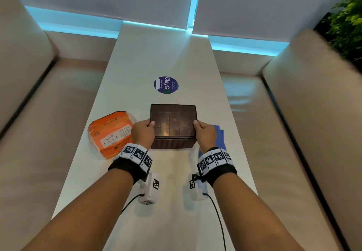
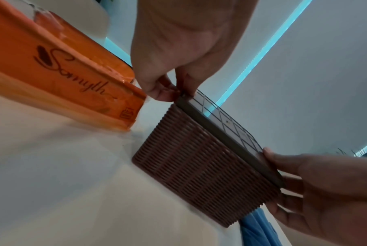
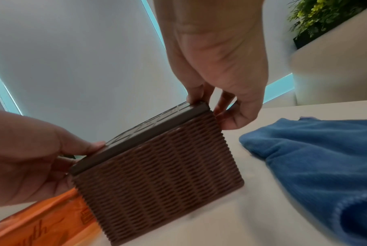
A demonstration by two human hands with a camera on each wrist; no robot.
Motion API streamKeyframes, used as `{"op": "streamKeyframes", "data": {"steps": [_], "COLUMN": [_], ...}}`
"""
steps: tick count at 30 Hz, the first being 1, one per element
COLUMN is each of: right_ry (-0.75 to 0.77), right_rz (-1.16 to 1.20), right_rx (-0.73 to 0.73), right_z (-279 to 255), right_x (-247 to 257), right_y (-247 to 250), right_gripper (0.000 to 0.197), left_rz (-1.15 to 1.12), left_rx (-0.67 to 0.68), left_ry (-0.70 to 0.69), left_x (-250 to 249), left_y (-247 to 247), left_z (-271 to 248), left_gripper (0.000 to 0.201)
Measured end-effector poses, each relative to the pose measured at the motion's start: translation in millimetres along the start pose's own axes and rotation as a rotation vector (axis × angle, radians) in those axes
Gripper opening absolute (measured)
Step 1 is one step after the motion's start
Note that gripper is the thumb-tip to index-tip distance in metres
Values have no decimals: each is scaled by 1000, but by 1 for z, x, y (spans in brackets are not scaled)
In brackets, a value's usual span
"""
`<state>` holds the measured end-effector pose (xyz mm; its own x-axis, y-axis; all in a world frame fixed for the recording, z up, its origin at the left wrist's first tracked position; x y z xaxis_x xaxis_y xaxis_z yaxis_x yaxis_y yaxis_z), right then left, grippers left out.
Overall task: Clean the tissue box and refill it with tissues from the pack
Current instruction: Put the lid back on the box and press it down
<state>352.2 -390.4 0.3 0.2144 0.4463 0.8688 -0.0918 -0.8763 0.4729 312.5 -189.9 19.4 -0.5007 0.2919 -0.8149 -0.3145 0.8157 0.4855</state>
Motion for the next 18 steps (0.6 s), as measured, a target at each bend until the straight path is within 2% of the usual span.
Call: {"op": "streamKeyframes", "data": {"steps": [6, 14, 18], "right_ry": [-18, 17, 32], "right_rz": [78, -106, -141], "right_rx": [-34, -43, -57], "right_z": [-8, -4, -5], "right_x": [0, 10, 9], "right_y": [0, -2, 0], "right_gripper": [36, 29, 20], "left_rz": [12, 52, 107], "left_rx": [-17, -11, -17], "left_ry": [-29, 13, -18], "left_x": [9, 5, 6], "left_y": [8, 6, 10], "left_z": [5, 12, 9], "left_gripper": [36, 24, 29]}}
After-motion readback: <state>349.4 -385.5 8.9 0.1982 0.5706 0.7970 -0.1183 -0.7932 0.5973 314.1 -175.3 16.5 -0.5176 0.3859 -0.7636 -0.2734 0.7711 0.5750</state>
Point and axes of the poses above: each hand's wrist, its own z-axis towards the middle knuckle, its own y-axis out of the back of the hand, x = y × z, the point moved 4 cm from there along z, towards the middle knuckle, and after that the axes turned 3 degrees about y, right-handed, at the moved point
